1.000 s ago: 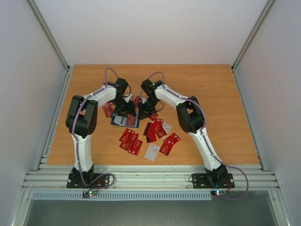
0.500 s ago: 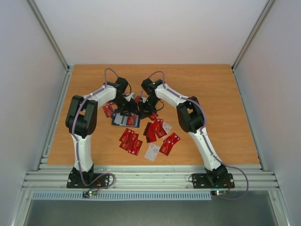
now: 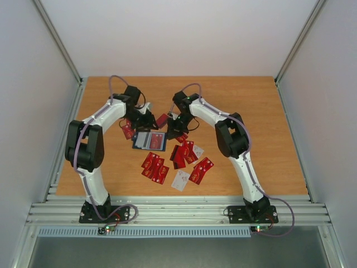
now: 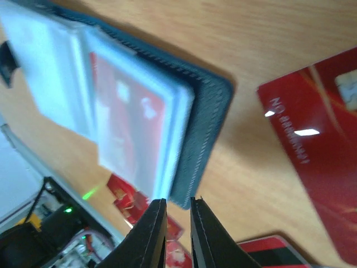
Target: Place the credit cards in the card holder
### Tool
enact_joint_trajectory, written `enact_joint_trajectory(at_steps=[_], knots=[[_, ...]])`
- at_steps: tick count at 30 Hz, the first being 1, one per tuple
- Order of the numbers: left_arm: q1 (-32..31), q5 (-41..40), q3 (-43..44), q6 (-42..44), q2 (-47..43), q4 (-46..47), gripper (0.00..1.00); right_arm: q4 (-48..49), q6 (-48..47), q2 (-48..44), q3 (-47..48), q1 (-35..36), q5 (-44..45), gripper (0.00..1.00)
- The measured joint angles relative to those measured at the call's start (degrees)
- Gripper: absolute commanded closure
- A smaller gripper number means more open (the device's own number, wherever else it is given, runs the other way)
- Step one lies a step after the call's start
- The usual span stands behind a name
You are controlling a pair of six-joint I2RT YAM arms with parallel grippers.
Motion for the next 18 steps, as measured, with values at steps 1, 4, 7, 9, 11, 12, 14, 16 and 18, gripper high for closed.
enact_joint_trajectory(at_steps=[1,4,7,9,11,12,14,16,18], knots=[[0.4,0.2,-0.4,0.2,-0.2,0.0,0.57,1.0,0.6,-0.8,-1.0,-0.1,-0.8,0.85],[1.8,0.6,-2.3,1.0,-0.4,0.2,0.68,6.4,4.5,-4.2,-6.0,-0.2,-4.2,0.83],[1.9,1.0,-4.7,2.3,-0.4,0.3,0.75,12.3,9.0,-6.3,-10.8,-0.2,-7.3,0.81],[1.8,1.2,-5.7,2.8,-0.4,0.4,0.79,17.4,13.0,-6.7,-14.0,-0.2,-9.4,0.80],[1.8,1.5,-6.1,3.0,-0.3,0.7,0.81,20.6,15.8,-6.7,-16.3,-0.2,-10.5,0.78],[1.7,1.6,-6.3,3.2,-0.3,0.8,0.81,21.8,17.0,-6.7,-17.2,-0.2,-10.8,0.78],[1.7,1.6,-6.4,3.4,0.1,1.1,0.81,23.3,18.8,-6.7,-18.2,-0.2,-11.4,0.77],[1.7,1.5,-6.6,3.6,0.6,1.5,0.81,24.5,19.9,-6.7,-18.2,-0.2,-11.8,0.76],[1.7,1.1,-6.7,3.6,1.2,1.7,0.81,25.7,20.8,-6.7,-18.2,-0.2,-12.0,0.75]])
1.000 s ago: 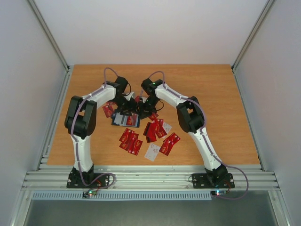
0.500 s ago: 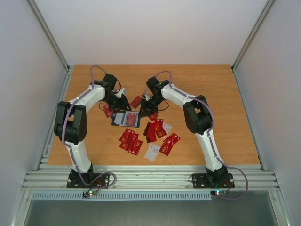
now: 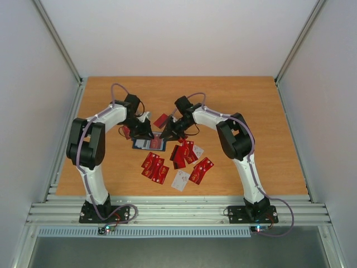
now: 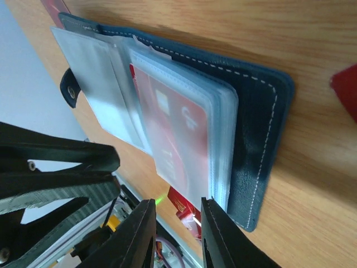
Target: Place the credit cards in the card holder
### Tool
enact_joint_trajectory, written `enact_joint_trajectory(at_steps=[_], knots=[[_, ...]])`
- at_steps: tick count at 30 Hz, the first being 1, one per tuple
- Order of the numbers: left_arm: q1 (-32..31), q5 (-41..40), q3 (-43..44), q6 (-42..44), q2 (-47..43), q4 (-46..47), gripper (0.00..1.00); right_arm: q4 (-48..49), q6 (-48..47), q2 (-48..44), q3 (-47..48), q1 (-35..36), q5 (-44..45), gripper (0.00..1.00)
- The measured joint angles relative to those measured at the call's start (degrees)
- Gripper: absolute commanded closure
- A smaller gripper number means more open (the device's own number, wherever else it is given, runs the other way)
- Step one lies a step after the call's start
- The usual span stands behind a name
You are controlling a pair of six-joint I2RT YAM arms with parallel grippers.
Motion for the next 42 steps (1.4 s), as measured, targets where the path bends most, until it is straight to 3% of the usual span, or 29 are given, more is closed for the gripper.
enact_joint_trajectory(at_steps=[20,42], knots=[[0.0,-4.3,-2.2,0.0,3.1,0.8,0.82,1.1,1.4,3.1,0.7,0.2,-1.3,0.74],[0.4,4.0,-5.7,-2.3,3.4,5.4,0.82,-4.7,-3.2,4.1,5.1,1.2,0.9,0.75]])
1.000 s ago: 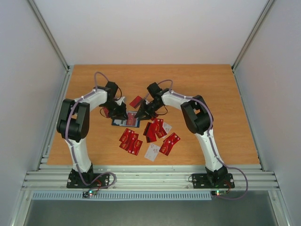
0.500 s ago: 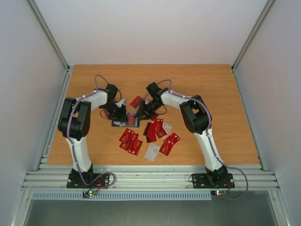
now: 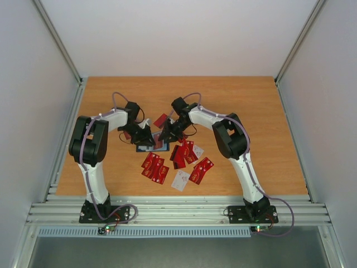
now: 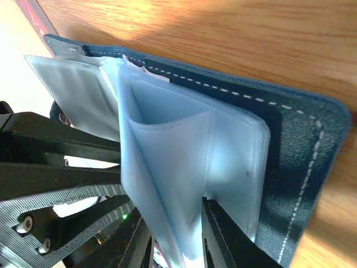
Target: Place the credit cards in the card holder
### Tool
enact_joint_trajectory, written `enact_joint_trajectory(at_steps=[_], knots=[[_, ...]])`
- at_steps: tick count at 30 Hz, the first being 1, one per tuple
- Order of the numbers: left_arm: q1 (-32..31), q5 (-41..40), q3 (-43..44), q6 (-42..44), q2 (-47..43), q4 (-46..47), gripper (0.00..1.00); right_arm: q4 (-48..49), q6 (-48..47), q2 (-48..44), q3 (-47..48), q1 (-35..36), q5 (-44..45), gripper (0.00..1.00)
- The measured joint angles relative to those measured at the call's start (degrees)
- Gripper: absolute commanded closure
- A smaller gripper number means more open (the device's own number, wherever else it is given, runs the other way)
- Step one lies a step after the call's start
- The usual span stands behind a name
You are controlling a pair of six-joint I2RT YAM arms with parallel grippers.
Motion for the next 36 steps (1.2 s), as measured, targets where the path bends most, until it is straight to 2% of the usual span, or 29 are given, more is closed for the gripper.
enact_joint_trajectory(at_steps=[14,36], knots=[[-0.1,0.2,0.0,-0.5,0.1,0.0,0.82,-8.3,-5.3,-0.5,2.1,0.1,5.2,0.75],[-0.2,0.0,0.1,-0.8,0.1,-0.1,0.82,-13.0,-7.3,-0.6,6.4,2.1,7.6,0.76]])
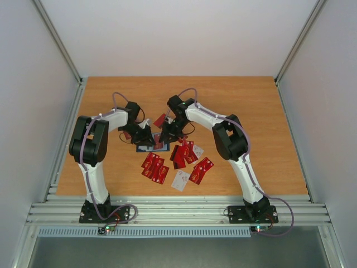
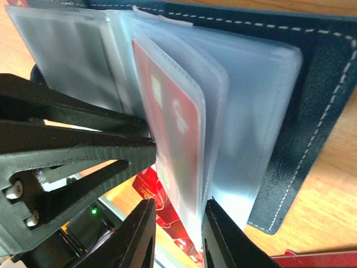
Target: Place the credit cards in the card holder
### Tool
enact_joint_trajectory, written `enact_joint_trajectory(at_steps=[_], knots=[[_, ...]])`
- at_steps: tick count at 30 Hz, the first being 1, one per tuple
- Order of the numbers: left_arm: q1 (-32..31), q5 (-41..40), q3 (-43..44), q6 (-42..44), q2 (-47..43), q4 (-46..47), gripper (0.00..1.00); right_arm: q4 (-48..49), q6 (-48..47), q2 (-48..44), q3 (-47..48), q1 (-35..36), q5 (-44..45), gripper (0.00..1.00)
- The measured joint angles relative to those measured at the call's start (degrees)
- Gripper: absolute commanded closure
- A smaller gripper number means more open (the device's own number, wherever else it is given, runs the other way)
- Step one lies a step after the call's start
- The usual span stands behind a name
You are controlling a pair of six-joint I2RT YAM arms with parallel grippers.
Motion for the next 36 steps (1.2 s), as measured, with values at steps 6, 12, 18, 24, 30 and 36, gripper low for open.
enact_joint_trajectory(at_steps=[6,12,18,24,30,36], knots=[[-0.2,-0.6,0.7,-0.4,-0.1,-0.7,0.81,-1.7,-0.4,0.0,2.7,0.2,0.1,0.76],[-0.2,-1.4,2.1,-1.2,-1.4,-2.2,0.81,-3.3,-0.7,0.0,5.8,0.8,0.3,0.76],[0.7,-2.3,2.3,-1.7,-4.6,-3.6,0.81,-4.8,-0.9,0.5,9.5,1.6,0.2,0.76],[3.1,-3.5,1.4,-2.3,-10.5,-4.2,0.81,-6.6,-1.0,3.3,14.6,2.5,0.0,0.76],[5.0,-5.2,-2.0,-2.9,-17.0,-4.7,0.81,-9.2,-1.1,7.7,21.4,3.7,-0.4,0.76],[6.3,-7.0,-5.3,-3.0,-21.5,-5.0,0.81,-10.8,-1.0,10.9,26.3,5.0,-1.0,0.75]])
